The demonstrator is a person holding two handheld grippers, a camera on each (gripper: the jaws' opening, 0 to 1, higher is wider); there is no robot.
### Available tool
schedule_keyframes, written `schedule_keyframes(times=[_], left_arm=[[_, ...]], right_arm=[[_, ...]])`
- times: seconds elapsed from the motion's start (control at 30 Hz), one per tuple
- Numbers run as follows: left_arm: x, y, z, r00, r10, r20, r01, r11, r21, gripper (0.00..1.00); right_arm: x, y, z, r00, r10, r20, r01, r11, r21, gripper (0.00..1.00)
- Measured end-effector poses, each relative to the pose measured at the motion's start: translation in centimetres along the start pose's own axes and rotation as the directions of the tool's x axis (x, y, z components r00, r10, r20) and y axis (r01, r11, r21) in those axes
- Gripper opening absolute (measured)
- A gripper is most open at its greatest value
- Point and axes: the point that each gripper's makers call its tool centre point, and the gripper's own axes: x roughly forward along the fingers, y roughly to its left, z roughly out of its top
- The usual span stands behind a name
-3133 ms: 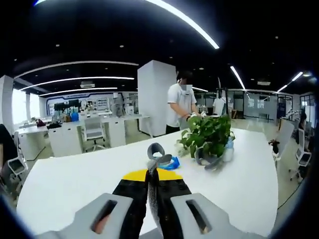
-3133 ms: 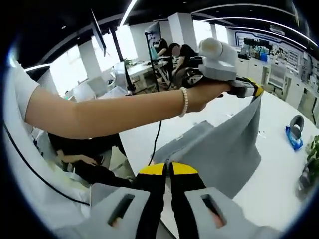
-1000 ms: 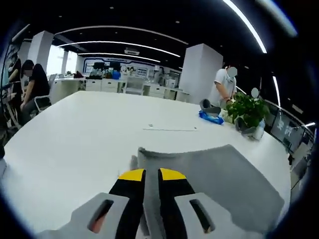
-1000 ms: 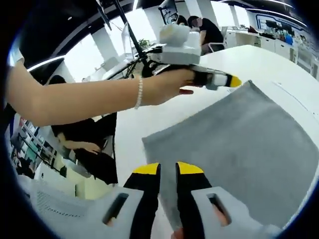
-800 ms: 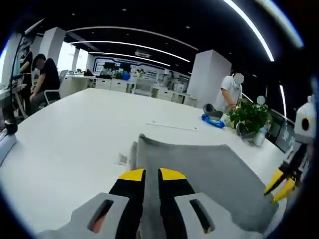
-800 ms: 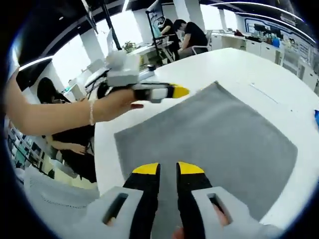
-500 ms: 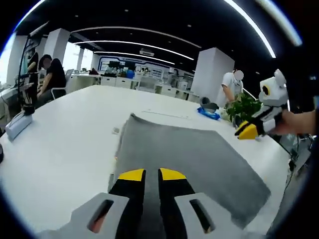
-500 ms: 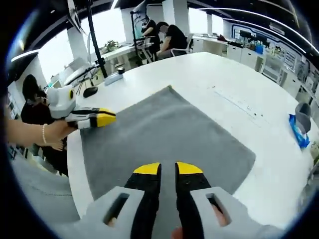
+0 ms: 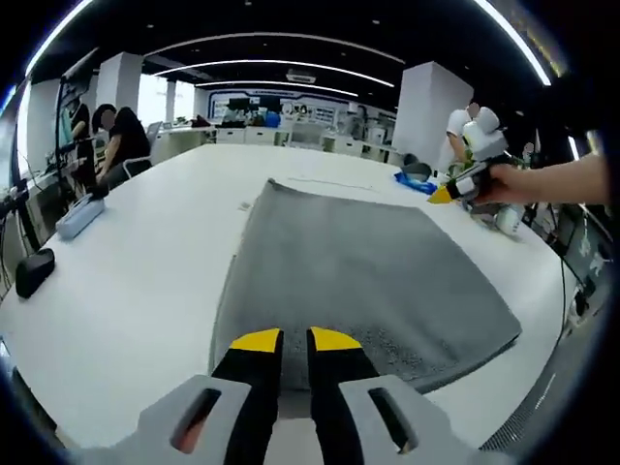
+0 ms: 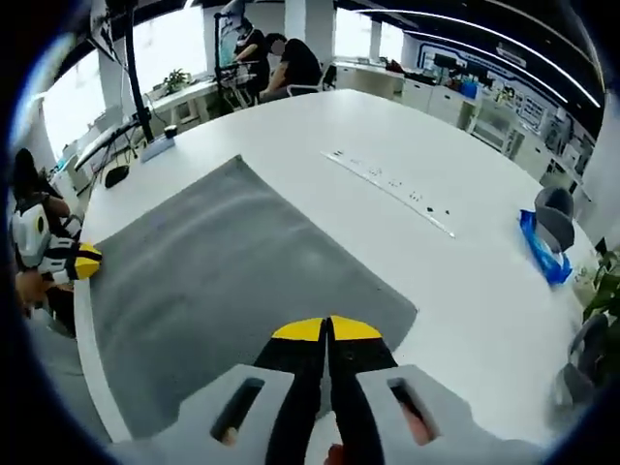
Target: Fold the towel on the table until its edges align and the towel forms a compact rectangular stack.
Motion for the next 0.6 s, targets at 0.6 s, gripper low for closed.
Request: schedule_keyframes(times=[0.6], left_arm=[[0.1,-1.5,-2.9,0.996,-0.001,-0.093,0.013,0.993,0.121,0.07]], right_arm=[[3.1,-1.3,-4.0,0.988,-0.002,-0.154,0.003,1.0,0.01,0.0]])
